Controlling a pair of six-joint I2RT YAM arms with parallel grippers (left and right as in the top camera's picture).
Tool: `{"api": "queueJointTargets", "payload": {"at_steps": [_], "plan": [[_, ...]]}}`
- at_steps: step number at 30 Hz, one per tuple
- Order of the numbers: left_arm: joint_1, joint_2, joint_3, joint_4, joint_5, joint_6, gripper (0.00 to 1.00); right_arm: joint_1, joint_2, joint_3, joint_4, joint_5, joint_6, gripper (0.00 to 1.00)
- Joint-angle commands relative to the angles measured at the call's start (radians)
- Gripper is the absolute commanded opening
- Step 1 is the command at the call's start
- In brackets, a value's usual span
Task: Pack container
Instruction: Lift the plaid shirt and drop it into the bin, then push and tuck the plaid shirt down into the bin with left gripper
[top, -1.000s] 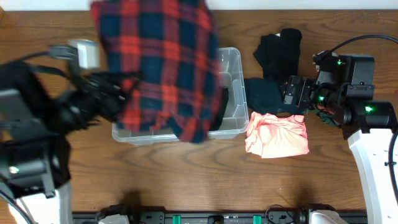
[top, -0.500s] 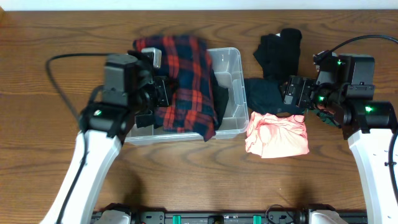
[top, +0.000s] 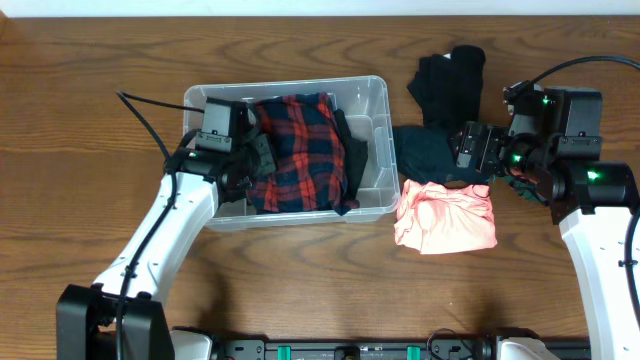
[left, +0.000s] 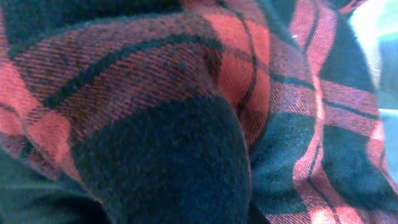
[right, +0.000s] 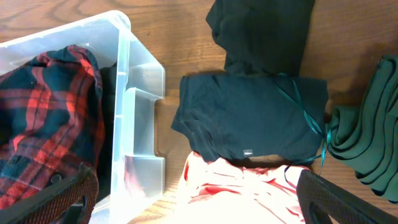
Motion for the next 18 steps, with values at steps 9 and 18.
{"api": "queueJointTargets", "payload": {"at_steps": [9,18], "plan": [[0.01,0.022,-0.008,-0.185,-0.454,0.075,0.06,-0.008,0.0,0.016,0.0,0.003,0.011,0.99],[0.014,0.01,-0.003,-0.192,-0.423,0.168,0.48,-0.008,0.0,0.016,0.0,0.003,0.011,0.99]]}}
